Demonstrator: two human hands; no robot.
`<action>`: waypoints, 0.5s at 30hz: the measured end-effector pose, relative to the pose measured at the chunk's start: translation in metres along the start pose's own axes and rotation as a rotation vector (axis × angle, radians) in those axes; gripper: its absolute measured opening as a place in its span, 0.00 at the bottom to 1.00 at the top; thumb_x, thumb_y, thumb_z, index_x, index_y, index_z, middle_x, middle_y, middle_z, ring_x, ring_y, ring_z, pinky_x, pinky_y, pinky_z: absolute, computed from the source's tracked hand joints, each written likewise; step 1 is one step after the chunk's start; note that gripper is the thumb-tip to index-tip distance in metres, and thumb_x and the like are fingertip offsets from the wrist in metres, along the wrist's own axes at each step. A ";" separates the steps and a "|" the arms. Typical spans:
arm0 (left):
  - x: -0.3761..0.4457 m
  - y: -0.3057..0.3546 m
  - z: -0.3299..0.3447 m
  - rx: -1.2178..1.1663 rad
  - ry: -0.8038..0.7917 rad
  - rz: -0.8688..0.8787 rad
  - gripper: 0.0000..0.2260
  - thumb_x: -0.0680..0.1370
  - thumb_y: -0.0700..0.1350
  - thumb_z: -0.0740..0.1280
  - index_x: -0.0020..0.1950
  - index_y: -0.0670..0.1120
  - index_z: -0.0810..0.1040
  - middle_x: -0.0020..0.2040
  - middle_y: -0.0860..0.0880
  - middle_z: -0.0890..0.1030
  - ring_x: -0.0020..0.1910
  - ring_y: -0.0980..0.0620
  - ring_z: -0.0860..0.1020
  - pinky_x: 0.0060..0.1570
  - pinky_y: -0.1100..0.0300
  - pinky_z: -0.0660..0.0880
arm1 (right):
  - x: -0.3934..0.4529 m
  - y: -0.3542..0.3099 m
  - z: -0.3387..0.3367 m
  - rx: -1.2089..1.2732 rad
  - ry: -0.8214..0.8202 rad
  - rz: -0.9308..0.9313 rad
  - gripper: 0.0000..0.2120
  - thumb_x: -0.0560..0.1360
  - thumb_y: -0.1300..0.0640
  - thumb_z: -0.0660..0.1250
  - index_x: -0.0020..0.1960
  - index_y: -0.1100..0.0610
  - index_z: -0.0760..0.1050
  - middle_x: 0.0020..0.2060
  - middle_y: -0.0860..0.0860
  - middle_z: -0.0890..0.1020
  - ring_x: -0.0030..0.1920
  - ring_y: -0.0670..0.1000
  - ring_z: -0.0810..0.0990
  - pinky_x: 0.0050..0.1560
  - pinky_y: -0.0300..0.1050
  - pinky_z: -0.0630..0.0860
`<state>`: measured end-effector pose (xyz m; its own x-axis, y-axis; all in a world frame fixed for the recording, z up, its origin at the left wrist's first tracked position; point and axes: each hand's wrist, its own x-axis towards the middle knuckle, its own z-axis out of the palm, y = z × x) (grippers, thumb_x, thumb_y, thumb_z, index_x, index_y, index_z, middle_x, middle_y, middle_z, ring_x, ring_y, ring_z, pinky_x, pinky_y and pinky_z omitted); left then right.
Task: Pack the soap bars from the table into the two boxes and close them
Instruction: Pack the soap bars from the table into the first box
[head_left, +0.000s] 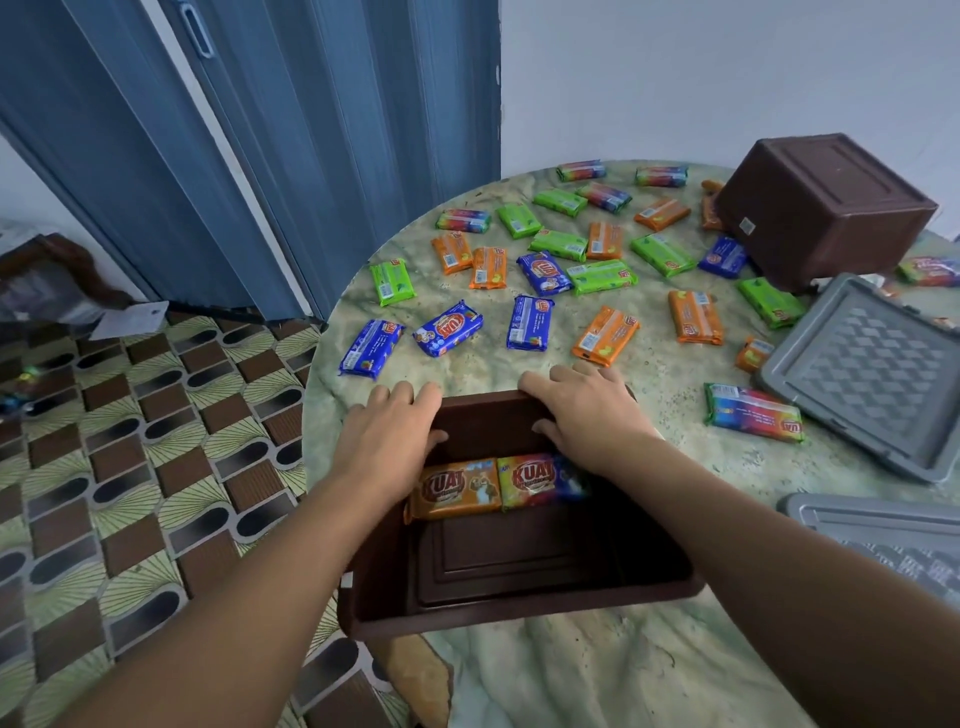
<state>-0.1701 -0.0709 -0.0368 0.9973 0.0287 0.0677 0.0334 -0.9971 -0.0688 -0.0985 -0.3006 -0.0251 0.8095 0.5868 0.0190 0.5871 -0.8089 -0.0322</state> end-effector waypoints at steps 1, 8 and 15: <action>0.004 -0.002 0.001 -0.002 -0.004 0.002 0.17 0.81 0.60 0.64 0.60 0.50 0.67 0.57 0.48 0.76 0.57 0.44 0.74 0.46 0.49 0.72 | 0.003 -0.001 0.000 0.000 0.003 0.003 0.18 0.80 0.45 0.68 0.66 0.45 0.66 0.56 0.50 0.78 0.60 0.57 0.75 0.61 0.55 0.69; 0.036 -0.029 0.005 -0.006 -0.034 0.044 0.16 0.80 0.60 0.64 0.58 0.50 0.68 0.55 0.48 0.77 0.56 0.44 0.75 0.47 0.49 0.74 | 0.035 -0.006 0.000 0.025 -0.030 0.043 0.18 0.80 0.46 0.68 0.67 0.44 0.65 0.59 0.51 0.78 0.62 0.56 0.74 0.64 0.57 0.69; 0.077 -0.080 0.012 0.010 -0.048 0.085 0.22 0.80 0.61 0.64 0.67 0.50 0.67 0.60 0.47 0.77 0.60 0.44 0.74 0.50 0.49 0.75 | 0.087 -0.031 0.004 0.016 -0.030 0.093 0.19 0.80 0.47 0.68 0.67 0.45 0.65 0.58 0.51 0.78 0.61 0.57 0.74 0.61 0.57 0.69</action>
<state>-0.0955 0.0118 -0.0383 0.9985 -0.0522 0.0138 -0.0509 -0.9953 -0.0820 -0.0459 -0.2244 -0.0264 0.8599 0.5103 -0.0146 0.5091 -0.8593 -0.0486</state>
